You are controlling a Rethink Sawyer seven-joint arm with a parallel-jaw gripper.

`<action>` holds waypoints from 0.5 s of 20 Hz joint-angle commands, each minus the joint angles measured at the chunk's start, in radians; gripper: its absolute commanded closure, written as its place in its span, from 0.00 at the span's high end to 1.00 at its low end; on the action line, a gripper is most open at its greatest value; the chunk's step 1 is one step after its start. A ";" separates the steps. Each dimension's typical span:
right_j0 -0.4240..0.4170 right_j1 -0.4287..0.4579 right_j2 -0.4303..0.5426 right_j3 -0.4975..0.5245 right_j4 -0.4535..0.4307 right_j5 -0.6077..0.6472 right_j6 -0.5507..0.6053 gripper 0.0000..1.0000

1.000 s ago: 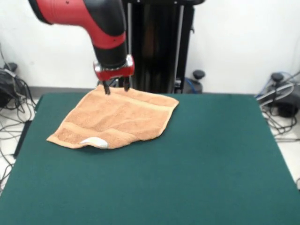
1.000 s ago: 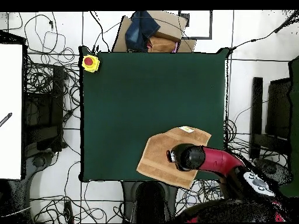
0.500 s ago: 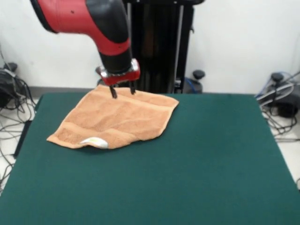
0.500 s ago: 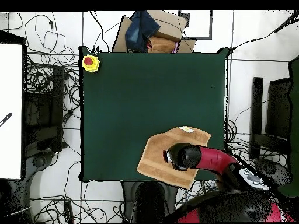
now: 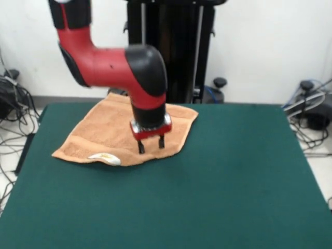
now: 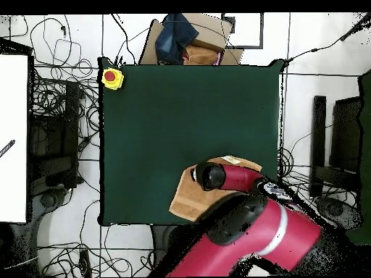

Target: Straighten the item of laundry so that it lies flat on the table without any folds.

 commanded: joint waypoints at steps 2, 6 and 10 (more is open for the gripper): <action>0.161 0.204 -0.088 -0.344 0.151 -0.047 0.292 1.00; 0.165 0.241 -0.098 -0.374 0.171 -0.070 0.272 1.00; 0.151 0.233 -0.089 -0.353 0.168 -0.077 0.253 1.00</action>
